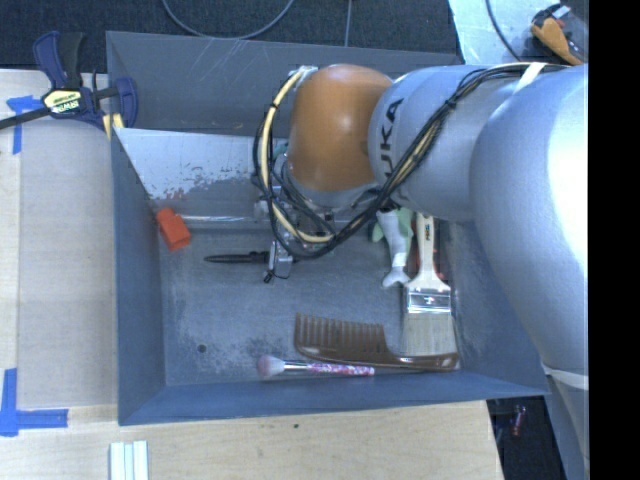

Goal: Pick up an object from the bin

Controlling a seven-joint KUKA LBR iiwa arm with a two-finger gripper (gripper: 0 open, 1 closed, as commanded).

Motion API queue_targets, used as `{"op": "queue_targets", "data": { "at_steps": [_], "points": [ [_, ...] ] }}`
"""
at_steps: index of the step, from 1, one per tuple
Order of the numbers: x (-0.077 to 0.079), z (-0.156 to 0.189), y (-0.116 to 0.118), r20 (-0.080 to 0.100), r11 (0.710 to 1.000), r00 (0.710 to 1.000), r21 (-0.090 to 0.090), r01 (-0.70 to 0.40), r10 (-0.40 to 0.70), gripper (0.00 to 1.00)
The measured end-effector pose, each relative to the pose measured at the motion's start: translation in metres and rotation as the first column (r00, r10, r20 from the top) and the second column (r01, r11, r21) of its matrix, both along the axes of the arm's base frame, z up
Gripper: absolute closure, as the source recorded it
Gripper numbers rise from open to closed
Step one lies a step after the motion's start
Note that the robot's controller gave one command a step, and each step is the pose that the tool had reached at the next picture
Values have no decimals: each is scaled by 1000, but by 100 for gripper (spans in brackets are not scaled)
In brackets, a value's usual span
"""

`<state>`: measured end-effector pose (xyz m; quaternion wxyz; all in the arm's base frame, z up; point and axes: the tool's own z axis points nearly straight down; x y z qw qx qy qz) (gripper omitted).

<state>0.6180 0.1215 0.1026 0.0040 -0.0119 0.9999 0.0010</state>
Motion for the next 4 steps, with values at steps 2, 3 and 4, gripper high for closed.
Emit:
{"op": "queue_targets", "data": {
  "at_steps": [2, 3, 4],
  "points": [
    [0, -27, 0, -4, 1000, 1000, -1, 15, -15, 0],
    [-6, -31, 14, 15, 994, 994, 5, 108, -108, 0],
    [1, -25, 0, 2, 1000, 1000, 0, 25, -25, 100]
  ]
}}
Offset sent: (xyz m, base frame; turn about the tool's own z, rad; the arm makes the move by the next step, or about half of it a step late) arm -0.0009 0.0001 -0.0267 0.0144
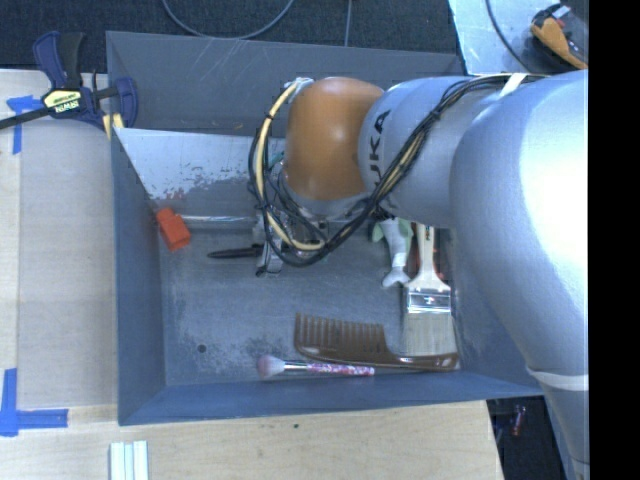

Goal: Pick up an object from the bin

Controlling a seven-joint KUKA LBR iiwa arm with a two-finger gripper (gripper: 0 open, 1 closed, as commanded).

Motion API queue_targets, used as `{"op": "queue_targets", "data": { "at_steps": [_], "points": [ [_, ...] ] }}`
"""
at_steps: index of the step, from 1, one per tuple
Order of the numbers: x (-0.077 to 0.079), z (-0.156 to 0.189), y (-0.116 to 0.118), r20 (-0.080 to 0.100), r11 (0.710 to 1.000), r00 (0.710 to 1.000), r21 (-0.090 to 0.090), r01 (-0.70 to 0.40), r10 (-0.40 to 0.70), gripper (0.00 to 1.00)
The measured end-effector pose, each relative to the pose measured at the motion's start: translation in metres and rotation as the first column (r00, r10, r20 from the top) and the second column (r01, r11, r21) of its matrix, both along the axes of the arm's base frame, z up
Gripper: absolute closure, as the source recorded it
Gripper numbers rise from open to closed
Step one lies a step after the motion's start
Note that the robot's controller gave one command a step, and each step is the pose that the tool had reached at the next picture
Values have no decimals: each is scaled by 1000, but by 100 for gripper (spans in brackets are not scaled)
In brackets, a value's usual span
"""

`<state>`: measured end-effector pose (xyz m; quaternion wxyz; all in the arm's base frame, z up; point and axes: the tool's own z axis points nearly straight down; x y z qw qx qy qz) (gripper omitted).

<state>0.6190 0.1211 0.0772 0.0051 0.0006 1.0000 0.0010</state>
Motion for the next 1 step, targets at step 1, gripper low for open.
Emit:
{"op": "queue_targets", "data": {
  "at_steps": [1],
  "points": [
    [0, 0, 0, 0, 1000, 1000, 0, 0, 0, 100]
  ]
}}
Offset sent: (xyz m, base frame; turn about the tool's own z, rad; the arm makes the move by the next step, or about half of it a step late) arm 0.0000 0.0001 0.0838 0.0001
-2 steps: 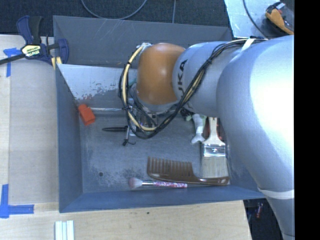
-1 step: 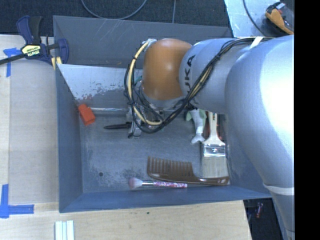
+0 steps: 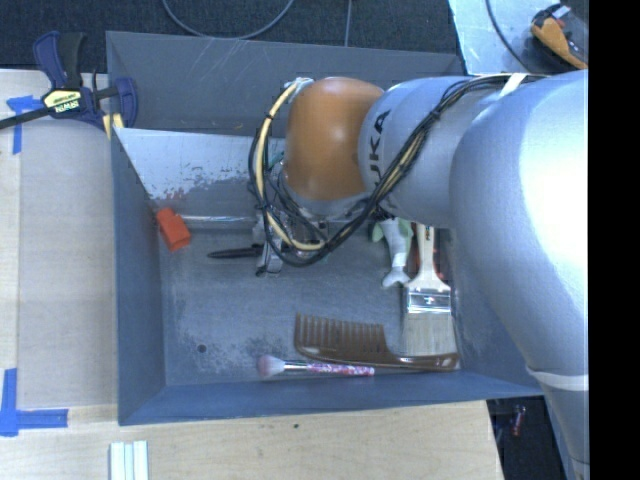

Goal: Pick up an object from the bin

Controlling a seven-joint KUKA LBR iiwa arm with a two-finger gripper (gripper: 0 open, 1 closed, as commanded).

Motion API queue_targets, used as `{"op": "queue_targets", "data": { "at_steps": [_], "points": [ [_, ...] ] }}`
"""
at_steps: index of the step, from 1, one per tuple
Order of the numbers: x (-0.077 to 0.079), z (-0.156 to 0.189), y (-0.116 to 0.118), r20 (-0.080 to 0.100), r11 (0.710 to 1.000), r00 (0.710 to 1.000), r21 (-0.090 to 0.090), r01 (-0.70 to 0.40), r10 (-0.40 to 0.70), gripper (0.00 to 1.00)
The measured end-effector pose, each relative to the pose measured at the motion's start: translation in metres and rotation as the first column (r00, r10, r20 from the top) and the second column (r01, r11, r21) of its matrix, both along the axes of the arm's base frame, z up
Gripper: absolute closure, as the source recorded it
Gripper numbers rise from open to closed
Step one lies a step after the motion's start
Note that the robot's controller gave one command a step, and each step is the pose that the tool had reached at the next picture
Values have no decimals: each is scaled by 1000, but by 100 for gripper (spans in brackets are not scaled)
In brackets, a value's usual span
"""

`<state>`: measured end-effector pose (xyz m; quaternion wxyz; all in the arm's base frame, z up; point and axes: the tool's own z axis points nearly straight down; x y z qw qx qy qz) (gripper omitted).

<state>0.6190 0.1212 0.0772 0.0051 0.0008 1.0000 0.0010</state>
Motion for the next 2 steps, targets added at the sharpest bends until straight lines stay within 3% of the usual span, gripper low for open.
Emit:
{"op": "queue_targets", "data": {
  "at_steps": [1, 2],
  "points": [
    [-4, 25, -1, -12, 1000, 1000, -2, 0, 0, 100],
    [-2, 81, -1, -7, 1000, 1000, -1, 0, 0, 100]
  ]
}}
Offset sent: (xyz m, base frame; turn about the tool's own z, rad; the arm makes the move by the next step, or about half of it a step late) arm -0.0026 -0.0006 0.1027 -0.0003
